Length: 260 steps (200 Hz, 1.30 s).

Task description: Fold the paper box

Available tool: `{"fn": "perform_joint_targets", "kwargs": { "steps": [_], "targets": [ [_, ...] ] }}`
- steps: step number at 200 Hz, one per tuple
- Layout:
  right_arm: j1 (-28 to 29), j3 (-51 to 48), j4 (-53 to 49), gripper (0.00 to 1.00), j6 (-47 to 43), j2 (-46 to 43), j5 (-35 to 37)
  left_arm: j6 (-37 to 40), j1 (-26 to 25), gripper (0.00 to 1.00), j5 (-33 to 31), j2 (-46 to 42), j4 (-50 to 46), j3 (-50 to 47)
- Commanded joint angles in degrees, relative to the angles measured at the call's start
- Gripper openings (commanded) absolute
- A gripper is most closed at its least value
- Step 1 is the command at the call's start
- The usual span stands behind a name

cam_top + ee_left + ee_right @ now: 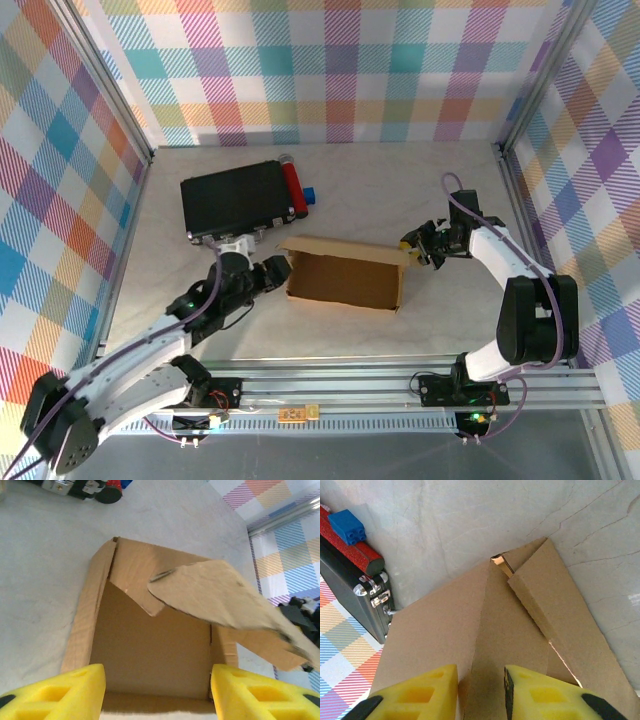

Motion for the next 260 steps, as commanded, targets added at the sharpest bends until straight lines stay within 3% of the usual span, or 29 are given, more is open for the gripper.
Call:
{"fn": "perform_joint_targets", "kwargs": {
  "steps": [1,20,56,91,119,138,164,189,228,260],
  "targets": [
    [0.8,1.9,-1.3,0.32,-2.4,0.4,0.9,-1.9,-0.4,0.65,-5.9,-5.4,-18.9,10.6],
    [1.2,2.8,-2.2,0.32,-3.5,0.8,1.4,2.3,2.0,0.73,-7.8,-0.3,-28.1,21.0],
    [1.7,3.2,-2.7,0.31,-4.8,1.4,1.6,7.2,8.6,0.71,5.5,20.0,-28.4,34.6],
    [1.9,3.4,-3.0,0.31,-6.1,1.4,2.4,11.0,9.9,0.58,10.4,34.2,-25.0,38.3],
    [2.4,3.3,-3.7,0.31,-8.2,1.5,3.6,12.5,9.7,0.34,12.6,37.1,-23.8,33.2],
    [2.8,2.5,-4.6,0.3,-10.3,1.4,4.7,11.6,8.9,0.31,12.8,35.5,-21.7,26.9],
    [3.1,0.2,-6.3,0.31,-13.5,1.9,6.6,10.5,7.3,0.34,13.3,35.1,-17.2,19.4],
    [3.1,0.6,-9.0,0.33,-17.1,1.0,9.1,10.6,6.8,0.43,12.9,35.8,-15.4,17.3],
    [2.5,3.9,-12.7,0.52,-22.6,-0.3,12.0,14.2,6.9,0.55,11.5,37.0,-18.6,20.0],
    [0.8,4.3,-10.6,0.7,-29.9,2.7,7.3,14.9,8.9,0.59,14.1,37.4,-16.0,21.2]
  ]
}}
